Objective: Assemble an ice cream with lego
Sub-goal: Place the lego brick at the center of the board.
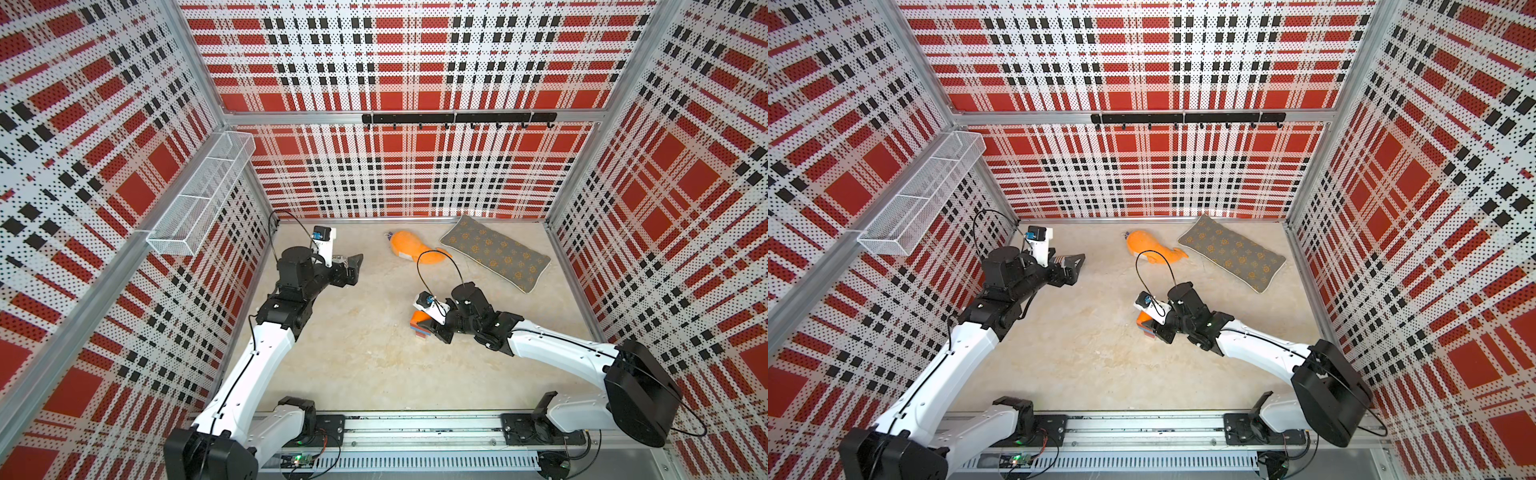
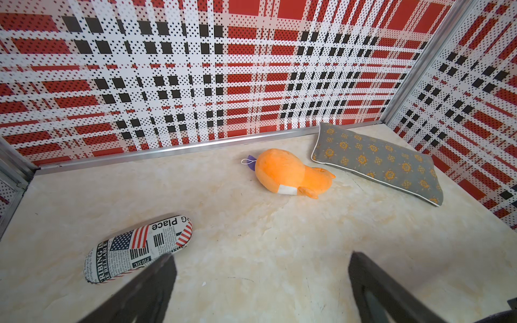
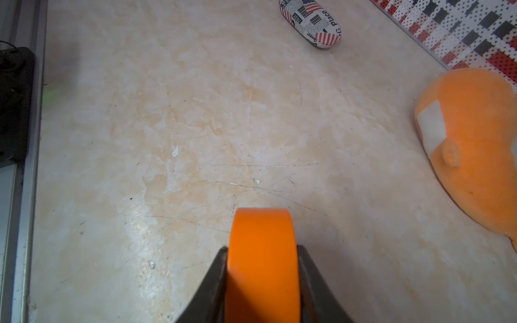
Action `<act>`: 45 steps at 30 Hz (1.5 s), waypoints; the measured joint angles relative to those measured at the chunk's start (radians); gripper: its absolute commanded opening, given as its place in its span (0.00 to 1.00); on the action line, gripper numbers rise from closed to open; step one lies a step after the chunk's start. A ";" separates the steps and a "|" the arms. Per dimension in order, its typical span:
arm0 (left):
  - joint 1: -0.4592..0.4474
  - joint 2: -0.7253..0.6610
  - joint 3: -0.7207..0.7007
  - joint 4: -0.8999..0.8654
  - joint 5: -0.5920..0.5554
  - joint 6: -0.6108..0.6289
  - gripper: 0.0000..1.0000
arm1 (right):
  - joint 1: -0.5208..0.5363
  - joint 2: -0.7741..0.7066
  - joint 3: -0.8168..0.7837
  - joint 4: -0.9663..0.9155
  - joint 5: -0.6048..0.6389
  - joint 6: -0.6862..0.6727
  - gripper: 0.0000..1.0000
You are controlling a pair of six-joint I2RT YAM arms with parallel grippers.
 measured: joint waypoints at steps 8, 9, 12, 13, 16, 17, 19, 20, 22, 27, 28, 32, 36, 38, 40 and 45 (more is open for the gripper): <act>0.000 0.000 0.000 0.000 0.000 0.000 0.99 | 0.000 0.000 0.000 -0.002 0.024 0.004 0.32; 0.000 0.000 0.000 0.000 0.000 0.000 0.99 | 0.000 0.000 0.000 -0.002 0.026 0.005 0.33; 0.000 0.000 0.000 0.000 0.000 0.000 0.99 | 0.000 -0.001 0.000 -0.002 0.030 0.009 0.36; 0.000 0.000 0.000 0.000 0.001 0.000 0.99 | 0.000 -0.001 0.000 -0.002 0.031 0.011 0.37; 0.000 0.000 0.000 0.000 0.001 0.000 0.99 | 0.000 -0.001 -0.001 -0.002 0.035 0.018 0.43; 0.000 0.000 0.000 0.000 0.001 0.000 0.99 | 0.000 -0.001 -0.001 -0.002 0.037 0.018 0.45; 0.000 0.002 0.000 0.000 0.002 0.000 0.99 | 0.000 -0.002 -0.001 -0.003 0.043 0.023 0.49; 0.000 0.002 0.000 0.000 0.003 0.000 0.99 | 0.000 -0.002 -0.001 -0.003 0.046 0.023 0.50; 0.000 0.004 0.000 0.000 0.004 0.000 0.99 | 0.000 -0.003 -0.001 -0.005 0.050 0.025 0.53; 0.000 0.008 0.000 0.000 0.006 0.000 0.99 | 0.000 -0.012 -0.001 -0.020 0.054 0.028 0.58; 0.000 0.008 0.000 0.000 0.007 0.000 0.99 | 0.000 -0.013 -0.001 -0.023 0.054 0.027 0.59; 0.000 0.008 0.000 0.000 0.008 0.000 0.99 | 0.000 -0.020 -0.001 -0.037 0.061 0.027 0.64; 0.000 0.008 0.000 0.000 0.021 0.000 0.99 | 0.000 -0.030 -0.001 -0.047 0.081 0.026 0.69; 0.000 0.008 0.000 0.000 0.035 0.000 0.99 | 0.000 -0.042 -0.001 -0.051 0.096 0.026 0.71; -0.001 0.008 0.000 0.000 0.054 -0.001 0.99 | -0.004 -0.066 -0.001 -0.063 0.110 0.027 0.73; -0.129 -0.009 0.000 -0.008 -0.032 -0.004 0.99 | -0.019 -0.170 0.000 -0.097 0.152 0.035 0.78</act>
